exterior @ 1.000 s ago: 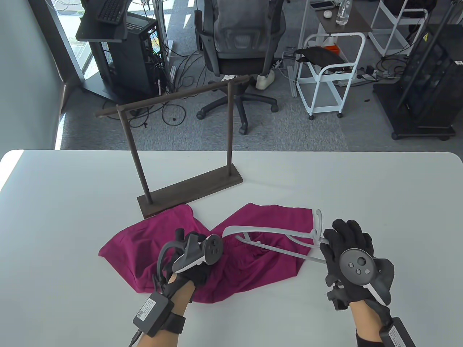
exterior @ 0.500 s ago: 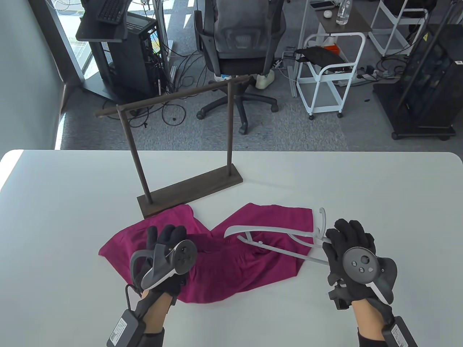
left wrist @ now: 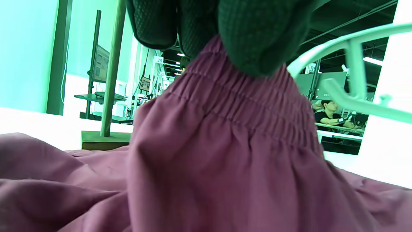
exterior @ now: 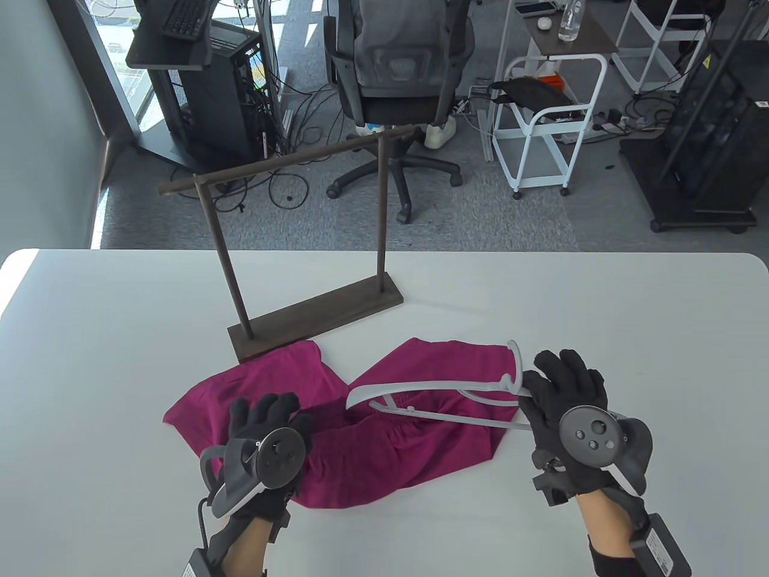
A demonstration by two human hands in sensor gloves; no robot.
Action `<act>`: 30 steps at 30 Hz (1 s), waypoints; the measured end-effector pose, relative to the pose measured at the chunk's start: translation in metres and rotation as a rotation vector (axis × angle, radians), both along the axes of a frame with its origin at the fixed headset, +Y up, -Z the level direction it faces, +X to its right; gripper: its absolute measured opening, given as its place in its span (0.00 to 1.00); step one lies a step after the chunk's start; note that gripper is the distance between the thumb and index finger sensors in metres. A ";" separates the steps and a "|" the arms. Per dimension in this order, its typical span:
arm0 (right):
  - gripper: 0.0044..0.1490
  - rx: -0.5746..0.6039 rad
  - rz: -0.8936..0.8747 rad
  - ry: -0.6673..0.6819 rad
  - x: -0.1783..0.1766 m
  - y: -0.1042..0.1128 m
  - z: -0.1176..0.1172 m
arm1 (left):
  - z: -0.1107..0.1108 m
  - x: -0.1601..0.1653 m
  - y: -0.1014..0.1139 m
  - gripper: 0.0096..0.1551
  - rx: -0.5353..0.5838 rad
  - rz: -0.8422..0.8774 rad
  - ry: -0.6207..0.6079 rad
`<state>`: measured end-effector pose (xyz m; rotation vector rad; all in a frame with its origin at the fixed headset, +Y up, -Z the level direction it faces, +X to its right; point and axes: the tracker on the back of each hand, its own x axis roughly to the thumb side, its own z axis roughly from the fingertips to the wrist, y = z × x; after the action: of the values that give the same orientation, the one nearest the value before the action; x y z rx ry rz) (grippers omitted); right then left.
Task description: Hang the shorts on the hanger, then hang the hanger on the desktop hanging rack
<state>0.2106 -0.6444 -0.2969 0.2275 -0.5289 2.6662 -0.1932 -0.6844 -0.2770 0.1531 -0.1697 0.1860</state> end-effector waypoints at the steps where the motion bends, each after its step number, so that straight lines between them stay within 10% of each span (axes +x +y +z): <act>1: 0.31 0.000 0.018 0.008 -0.005 0.003 -0.002 | 0.000 0.000 0.000 0.25 0.008 0.005 -0.001; 13: 0.31 0.003 0.201 0.164 -0.088 0.033 -0.022 | 0.009 0.006 0.009 0.24 0.096 0.022 -0.032; 30: 0.31 -0.286 -0.141 0.252 -0.151 -0.034 -0.052 | 0.013 0.010 0.011 0.24 0.205 0.050 -0.059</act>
<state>0.0599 -0.6789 -0.3485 0.4169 -0.0799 2.4889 -0.1836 -0.6731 -0.2643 0.3561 -0.2434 0.2229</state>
